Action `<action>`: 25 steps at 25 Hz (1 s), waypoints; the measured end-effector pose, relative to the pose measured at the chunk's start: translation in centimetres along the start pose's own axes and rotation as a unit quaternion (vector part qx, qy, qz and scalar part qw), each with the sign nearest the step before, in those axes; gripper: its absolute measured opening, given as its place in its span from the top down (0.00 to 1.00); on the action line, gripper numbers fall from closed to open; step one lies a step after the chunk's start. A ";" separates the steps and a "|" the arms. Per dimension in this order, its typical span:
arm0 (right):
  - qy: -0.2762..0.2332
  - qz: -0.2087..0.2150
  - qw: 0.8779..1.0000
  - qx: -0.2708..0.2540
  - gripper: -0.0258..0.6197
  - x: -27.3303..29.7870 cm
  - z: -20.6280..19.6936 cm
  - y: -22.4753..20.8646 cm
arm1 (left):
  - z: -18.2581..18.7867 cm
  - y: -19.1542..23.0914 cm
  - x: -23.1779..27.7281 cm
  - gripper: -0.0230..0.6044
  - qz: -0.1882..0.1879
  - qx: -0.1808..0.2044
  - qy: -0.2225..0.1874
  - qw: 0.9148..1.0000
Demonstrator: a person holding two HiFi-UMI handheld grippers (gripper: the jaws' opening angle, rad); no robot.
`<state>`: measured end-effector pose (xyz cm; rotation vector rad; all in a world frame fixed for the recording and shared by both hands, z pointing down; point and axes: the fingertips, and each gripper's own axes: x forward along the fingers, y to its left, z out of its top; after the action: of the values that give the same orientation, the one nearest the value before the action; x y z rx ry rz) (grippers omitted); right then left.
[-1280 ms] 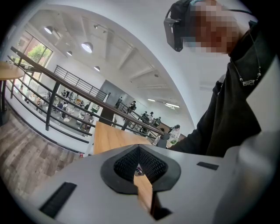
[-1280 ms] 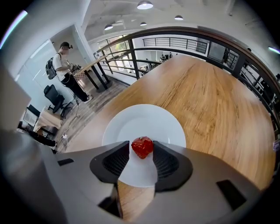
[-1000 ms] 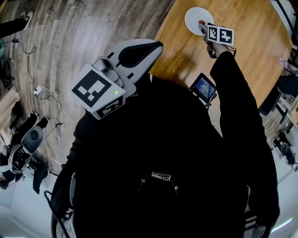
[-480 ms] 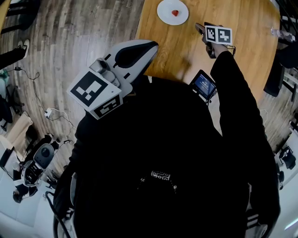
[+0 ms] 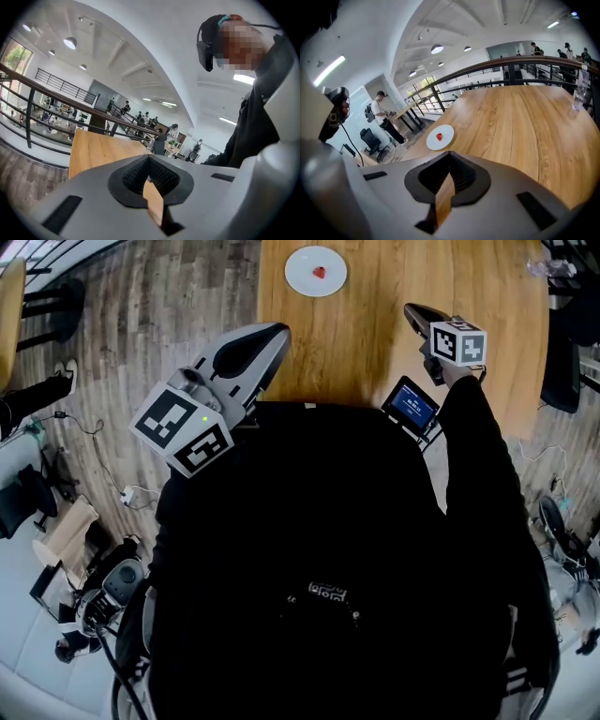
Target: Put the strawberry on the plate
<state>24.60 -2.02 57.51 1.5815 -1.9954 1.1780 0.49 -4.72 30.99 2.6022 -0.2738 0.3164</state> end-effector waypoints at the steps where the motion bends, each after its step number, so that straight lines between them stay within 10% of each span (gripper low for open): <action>1: -0.016 0.014 1.000 0.009 0.93 -0.6 0.5 0.7 | 0.1 0.0 0.4 0.97 -0.003 0.005 0.001 1.000; 7: -0.123 0.073 0.990 0.007 0.93 -4.1 4.2 7.3 | -0.7 -2.7 2.0 0.97 -0.103 0.092 0.015 0.990; 16: -0.226 0.123 0.966 -0.040 0.93 -12.6 11.5 15.5 | 2.8 -2.9 3.4 0.97 -0.088 0.060 -0.032 0.994; 25: -0.252 0.139 0.956 -0.052 0.93 -14.3 13.5 17.5 | 3.0 -5.5 4.2 0.97 -0.120 0.114 -0.007 0.986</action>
<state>16.26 -2.53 32.51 1.7131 -2.6267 0.7845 6.36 -2.04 27.07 2.8246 0.0772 0.2560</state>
